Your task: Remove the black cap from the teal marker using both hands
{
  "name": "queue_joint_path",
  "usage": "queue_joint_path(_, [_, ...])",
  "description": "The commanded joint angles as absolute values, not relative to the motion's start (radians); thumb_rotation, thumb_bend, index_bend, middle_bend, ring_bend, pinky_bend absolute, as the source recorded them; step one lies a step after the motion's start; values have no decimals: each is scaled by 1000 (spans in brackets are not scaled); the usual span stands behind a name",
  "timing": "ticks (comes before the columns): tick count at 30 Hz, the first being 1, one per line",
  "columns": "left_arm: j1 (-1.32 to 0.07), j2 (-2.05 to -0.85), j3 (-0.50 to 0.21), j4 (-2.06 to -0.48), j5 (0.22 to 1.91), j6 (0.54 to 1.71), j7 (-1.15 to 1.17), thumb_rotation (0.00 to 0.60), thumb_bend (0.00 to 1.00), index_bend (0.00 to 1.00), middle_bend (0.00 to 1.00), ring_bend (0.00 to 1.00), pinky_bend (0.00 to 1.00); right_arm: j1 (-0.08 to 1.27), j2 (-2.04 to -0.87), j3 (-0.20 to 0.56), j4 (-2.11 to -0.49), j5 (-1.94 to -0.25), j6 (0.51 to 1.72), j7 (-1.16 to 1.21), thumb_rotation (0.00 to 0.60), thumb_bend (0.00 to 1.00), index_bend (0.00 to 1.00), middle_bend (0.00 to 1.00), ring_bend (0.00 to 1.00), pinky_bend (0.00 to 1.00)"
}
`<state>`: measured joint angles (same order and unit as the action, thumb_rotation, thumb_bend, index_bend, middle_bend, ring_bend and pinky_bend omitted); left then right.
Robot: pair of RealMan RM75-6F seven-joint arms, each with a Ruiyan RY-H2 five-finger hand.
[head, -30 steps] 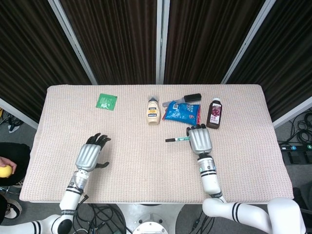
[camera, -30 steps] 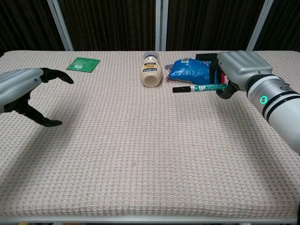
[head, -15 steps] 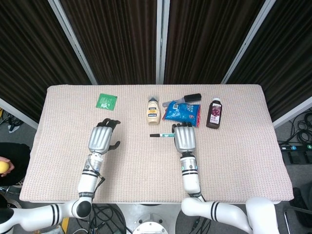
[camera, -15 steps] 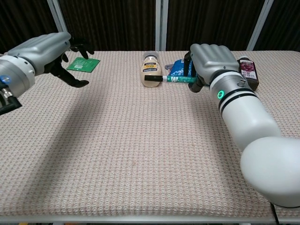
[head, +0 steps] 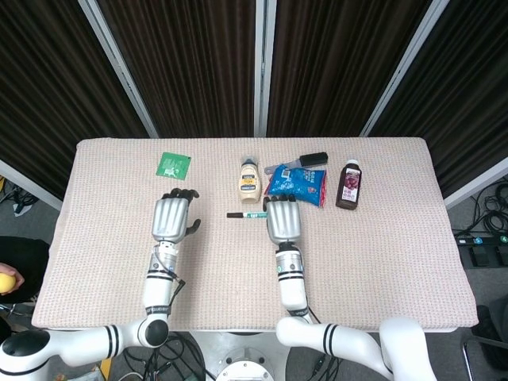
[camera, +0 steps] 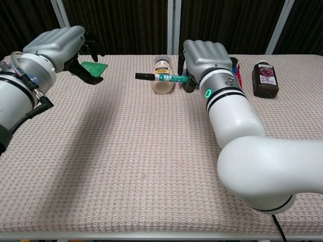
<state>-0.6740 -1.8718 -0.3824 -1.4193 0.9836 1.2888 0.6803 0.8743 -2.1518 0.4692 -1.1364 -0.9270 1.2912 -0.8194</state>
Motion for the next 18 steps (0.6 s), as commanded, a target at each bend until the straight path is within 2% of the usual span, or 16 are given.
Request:
queue_joint_path(1, [-688, -1881, -386, -1404, 976, 1282, 684, 600, 223, 349, 368, 279, 405, 891, -2152, 481, -1141, -929, 1290, -836, 600, 327, 635, 576, 328, 295])
queue_joint_path(18, [-760, -1956, -377, -1314, 961, 1271, 709, 600, 239, 384, 404, 317, 436, 973, -2178, 502, -1060, -924, 1270, -899, 600, 327, 635, 574, 328, 295])
